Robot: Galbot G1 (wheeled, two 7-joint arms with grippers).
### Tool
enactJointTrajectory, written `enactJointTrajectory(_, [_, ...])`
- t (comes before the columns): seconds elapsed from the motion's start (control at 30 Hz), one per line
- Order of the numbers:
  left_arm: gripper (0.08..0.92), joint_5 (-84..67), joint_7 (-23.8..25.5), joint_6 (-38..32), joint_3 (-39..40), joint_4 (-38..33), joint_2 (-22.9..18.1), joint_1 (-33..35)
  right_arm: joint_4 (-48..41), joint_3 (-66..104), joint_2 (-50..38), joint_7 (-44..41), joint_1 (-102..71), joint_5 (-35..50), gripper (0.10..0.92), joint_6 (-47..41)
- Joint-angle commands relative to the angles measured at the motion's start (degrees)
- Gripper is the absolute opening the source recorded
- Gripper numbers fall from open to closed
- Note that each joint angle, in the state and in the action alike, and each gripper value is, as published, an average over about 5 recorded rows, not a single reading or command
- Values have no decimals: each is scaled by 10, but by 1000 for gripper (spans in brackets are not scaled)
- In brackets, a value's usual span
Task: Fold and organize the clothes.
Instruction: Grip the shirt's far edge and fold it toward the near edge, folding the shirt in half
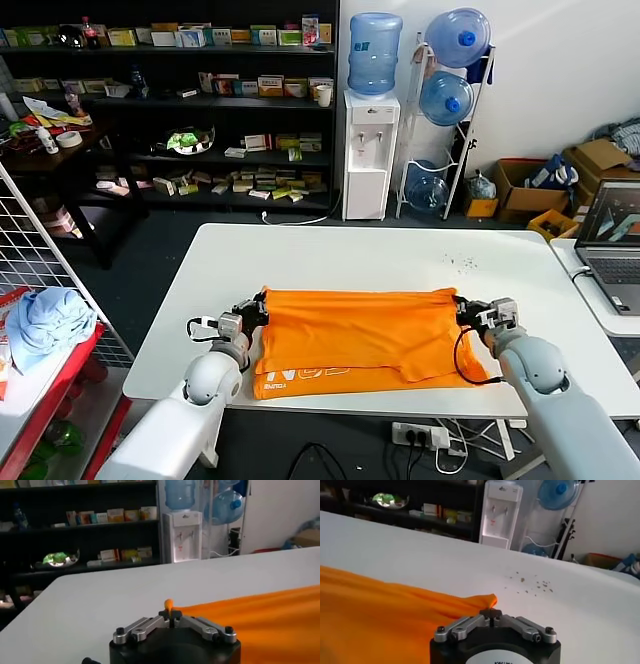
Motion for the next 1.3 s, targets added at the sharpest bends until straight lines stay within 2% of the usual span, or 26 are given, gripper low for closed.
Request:
enactJointTrajectory(0.03, [96,4,-21,7,-5,-154,47,158,154,58,-32,16,-181,-14,125,-18])
enactJointTrajectory(0.27, [96,18,-33,8,-8,-173,38,223,155,70,-23,14,-217,-36,125,-18])
enactJointTrajectory(0.47, [96,35,-42,7,-12,-187,31,247,153,69,-18,15,-221,-46,125,-27])
enactJointTrajectory(0.6, [118,37,-51,-1,-16,-190,26,251,151,69,-16,18,-218,-47,191,-25])
enactJointTrajectory(1.3, [698,-47,-41,18,-26,-142,6,219,169,70,-10,20,-228,-47,784,-23])
